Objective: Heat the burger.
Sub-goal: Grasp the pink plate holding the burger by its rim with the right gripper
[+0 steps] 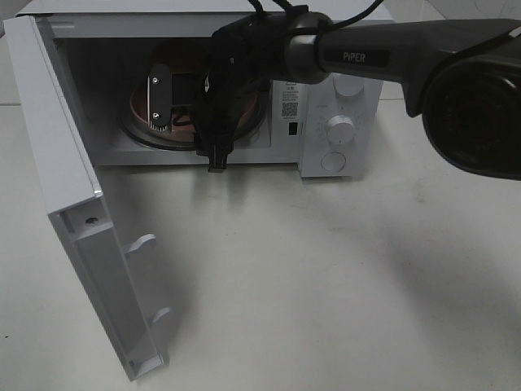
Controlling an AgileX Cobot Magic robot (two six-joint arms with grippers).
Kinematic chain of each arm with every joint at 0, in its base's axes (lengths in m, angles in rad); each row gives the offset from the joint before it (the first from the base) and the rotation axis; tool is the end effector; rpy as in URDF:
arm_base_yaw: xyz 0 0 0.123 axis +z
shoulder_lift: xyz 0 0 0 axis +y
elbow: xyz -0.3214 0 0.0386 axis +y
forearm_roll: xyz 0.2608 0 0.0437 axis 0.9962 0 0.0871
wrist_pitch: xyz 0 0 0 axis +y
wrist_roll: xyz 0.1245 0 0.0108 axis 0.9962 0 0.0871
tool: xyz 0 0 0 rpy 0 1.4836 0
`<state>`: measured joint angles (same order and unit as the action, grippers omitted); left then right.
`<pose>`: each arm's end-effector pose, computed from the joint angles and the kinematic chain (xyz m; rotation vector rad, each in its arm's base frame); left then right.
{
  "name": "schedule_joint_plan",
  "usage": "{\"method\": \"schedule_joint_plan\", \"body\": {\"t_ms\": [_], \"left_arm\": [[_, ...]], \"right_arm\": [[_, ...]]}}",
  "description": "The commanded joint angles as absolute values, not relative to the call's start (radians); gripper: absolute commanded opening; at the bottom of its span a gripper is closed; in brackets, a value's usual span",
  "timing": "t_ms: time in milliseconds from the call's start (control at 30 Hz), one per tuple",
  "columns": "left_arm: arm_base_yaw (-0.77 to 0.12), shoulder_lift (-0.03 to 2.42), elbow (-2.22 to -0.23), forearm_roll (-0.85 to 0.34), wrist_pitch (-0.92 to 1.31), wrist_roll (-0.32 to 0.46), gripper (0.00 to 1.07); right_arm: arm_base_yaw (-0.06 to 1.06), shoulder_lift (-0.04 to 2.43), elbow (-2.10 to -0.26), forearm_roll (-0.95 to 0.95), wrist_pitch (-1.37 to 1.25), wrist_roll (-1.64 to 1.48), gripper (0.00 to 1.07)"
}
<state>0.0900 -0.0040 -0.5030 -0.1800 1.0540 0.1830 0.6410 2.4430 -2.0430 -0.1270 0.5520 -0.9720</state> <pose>-0.0020 -0.0197 0.2711 0.1021 2.0153 -0.0417 0.4934 0.3577 0.1442 -1.8371 1.6193 -0.2771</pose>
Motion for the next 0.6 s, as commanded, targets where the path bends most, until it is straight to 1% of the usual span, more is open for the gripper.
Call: {"method": "schedule_joint_plan", "body": {"t_ms": [33, 67, 100, 133, 600], "left_arm": [[0.094, -0.025, -0.501, -0.181, 1.043, 0.18, 0.98], [0.094, -0.025, -0.501, -0.181, 1.043, 0.18, 0.98], [0.094, -0.025, -0.501, -0.181, 1.043, 0.18, 0.98], [0.094, -0.025, -0.501, -0.181, 1.043, 0.18, 0.98], [0.094, -0.025, -0.501, -0.181, 1.043, 0.18, 0.98]], "right_arm": [[0.64, 2.448, -2.051, -0.121, 0.536, -0.964, 0.23], [0.64, 2.448, -2.051, -0.121, 0.536, -0.964, 0.23], [0.64, 2.448, -2.051, -0.12, 0.536, -0.963, 0.06], [0.64, 2.448, -2.051, -0.119, 0.538, -0.96, 0.0], [0.642, 2.44, -2.051, -0.123, 0.597, -0.968, 0.0]]}}
